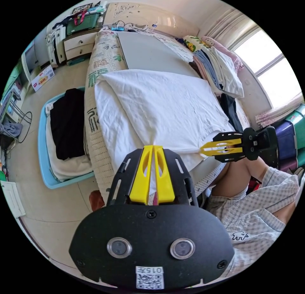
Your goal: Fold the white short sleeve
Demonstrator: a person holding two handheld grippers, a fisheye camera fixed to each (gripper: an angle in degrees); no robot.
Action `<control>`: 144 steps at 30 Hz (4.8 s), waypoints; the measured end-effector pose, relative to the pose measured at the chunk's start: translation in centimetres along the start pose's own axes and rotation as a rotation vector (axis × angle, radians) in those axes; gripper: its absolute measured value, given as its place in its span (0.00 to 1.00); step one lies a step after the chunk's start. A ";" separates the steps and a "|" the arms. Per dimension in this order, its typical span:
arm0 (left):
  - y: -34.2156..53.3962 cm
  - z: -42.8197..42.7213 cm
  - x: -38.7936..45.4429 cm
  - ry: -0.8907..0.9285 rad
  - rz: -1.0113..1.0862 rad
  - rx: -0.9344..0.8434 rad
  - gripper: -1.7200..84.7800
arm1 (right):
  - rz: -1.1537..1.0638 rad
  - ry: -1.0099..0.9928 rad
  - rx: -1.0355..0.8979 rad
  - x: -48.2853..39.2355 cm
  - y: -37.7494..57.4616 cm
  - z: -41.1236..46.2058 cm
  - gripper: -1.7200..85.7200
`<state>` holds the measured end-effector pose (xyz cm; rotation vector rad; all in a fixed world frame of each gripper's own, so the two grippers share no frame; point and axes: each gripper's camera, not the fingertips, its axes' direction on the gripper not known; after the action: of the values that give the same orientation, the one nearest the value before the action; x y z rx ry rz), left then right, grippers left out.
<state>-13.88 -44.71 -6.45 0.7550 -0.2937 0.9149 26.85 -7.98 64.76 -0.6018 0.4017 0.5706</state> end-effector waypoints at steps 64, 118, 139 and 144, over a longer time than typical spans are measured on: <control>-40.8 33.7 31.9 0.189 0.170 0.110 0.11 | 0.988 0.246 0.193 -21.6 43.0 5.5 0.09; -1.1 9.0 -23.2 0.419 -0.259 0.484 0.15 | 0.453 -0.357 0.279 -14.9 7.6 9.7 0.02; -4.0 5.1 -9.5 -0.234 -0.024 0.333 0.08 | 0.227 -0.258 0.119 -12.3 0.7 -5.2 0.06; -0.4 -2.2 -7.3 -0.075 -0.010 0.370 0.09 | 0.171 -0.121 0.183 -6.6 6.7 -18.1 0.08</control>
<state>-18.00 -47.77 -12.07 1.1321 -0.1869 0.9446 14.29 -17.30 51.66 -0.3570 0.3890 0.7214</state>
